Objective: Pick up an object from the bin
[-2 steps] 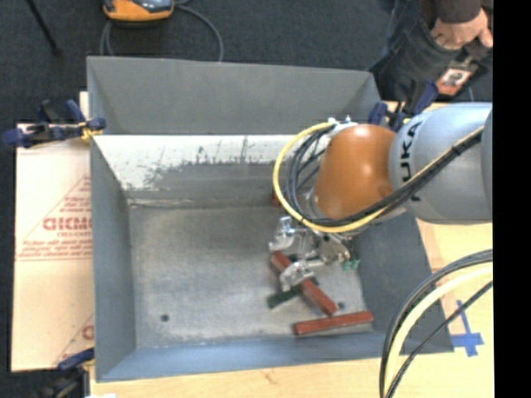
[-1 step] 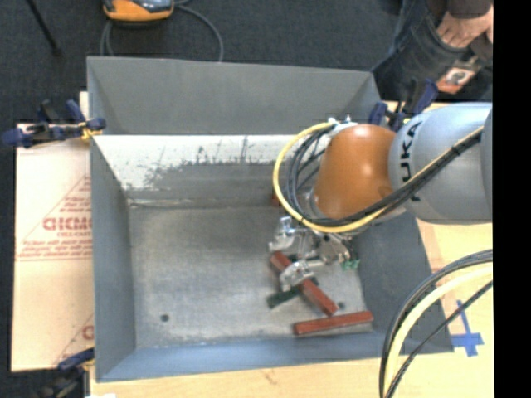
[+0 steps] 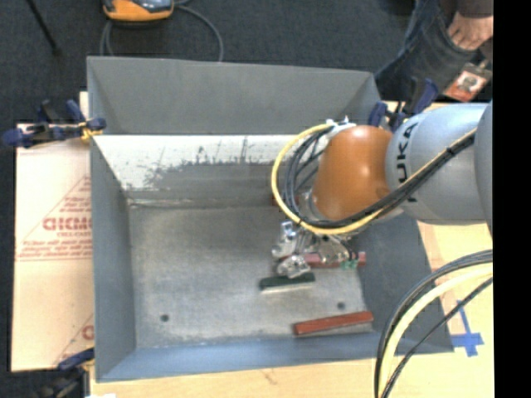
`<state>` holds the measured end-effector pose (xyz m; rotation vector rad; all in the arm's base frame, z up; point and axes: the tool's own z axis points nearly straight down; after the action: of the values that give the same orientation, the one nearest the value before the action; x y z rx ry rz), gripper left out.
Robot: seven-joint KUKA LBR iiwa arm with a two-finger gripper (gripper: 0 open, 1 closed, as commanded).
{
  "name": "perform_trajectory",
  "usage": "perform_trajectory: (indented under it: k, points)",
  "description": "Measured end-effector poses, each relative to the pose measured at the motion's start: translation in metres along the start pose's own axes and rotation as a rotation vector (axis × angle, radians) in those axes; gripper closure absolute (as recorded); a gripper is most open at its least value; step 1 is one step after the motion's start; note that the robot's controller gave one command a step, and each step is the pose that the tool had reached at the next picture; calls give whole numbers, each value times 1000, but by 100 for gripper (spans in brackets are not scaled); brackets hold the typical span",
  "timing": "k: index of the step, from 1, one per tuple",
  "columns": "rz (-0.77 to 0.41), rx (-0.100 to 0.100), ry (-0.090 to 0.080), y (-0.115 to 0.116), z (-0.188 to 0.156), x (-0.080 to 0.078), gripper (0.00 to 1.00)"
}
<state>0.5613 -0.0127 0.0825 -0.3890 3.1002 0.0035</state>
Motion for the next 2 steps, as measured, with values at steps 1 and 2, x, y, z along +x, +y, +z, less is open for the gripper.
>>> perform_trajectory:
  k: [1, 2]
  points:
    - [28, -3, 22, 2, -34, 8, 100]
    - [77, 0, 13, 6, -117, -20, 100]
